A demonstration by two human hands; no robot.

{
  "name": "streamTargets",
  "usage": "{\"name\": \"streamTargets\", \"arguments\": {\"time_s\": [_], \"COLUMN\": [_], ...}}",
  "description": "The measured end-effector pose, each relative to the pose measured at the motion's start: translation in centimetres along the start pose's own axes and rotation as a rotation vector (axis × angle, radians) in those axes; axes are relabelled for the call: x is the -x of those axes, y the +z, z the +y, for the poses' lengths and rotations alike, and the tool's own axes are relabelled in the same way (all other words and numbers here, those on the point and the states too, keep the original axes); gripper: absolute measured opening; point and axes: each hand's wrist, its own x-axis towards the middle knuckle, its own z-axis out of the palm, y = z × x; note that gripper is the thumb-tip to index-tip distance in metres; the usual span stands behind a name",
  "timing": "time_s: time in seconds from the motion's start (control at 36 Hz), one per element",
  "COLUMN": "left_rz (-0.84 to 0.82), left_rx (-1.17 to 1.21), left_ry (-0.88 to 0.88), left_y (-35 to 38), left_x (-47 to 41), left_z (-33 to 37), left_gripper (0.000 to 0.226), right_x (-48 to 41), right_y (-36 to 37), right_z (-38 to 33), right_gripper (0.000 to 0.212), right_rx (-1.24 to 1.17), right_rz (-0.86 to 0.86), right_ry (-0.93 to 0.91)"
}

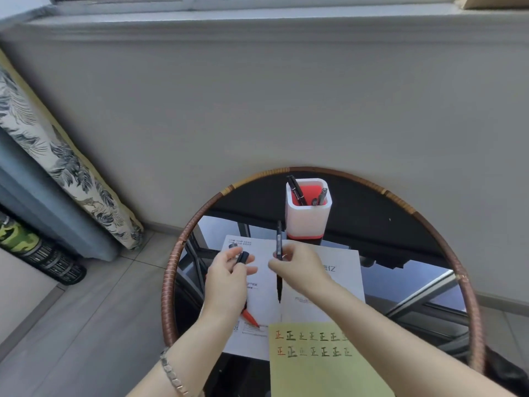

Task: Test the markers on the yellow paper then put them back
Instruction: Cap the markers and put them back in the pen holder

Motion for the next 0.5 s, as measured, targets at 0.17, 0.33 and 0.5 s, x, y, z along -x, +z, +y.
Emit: {"name": "streamTargets", "arguments": {"time_s": [0.17,0.33,0.5], "left_rz": [-0.18,-0.325,-0.348], "left_rx": [0.047,0.146,0.169], "left_ry": [0.043,0.091,0.135], "left_y": [2.4,4.1,4.5], "left_x": [2.2,4.2,5.1], "left_z": [1.0,2.4,2.9], "left_gripper": [0.021,0.017,0.017], "right_x": [4.0,7.0,8.1], "right_y": [-6.6,-9.9,-10.5], "right_z": [0.0,0.4,0.5], "right_gripper": [0.007,0.011,0.016], "right_rx": [-0.337,-0.64,-0.781], "right_rz": [0.15,0.3,0.362], "right_ry": [-0.123,-0.196,-0.243]}}
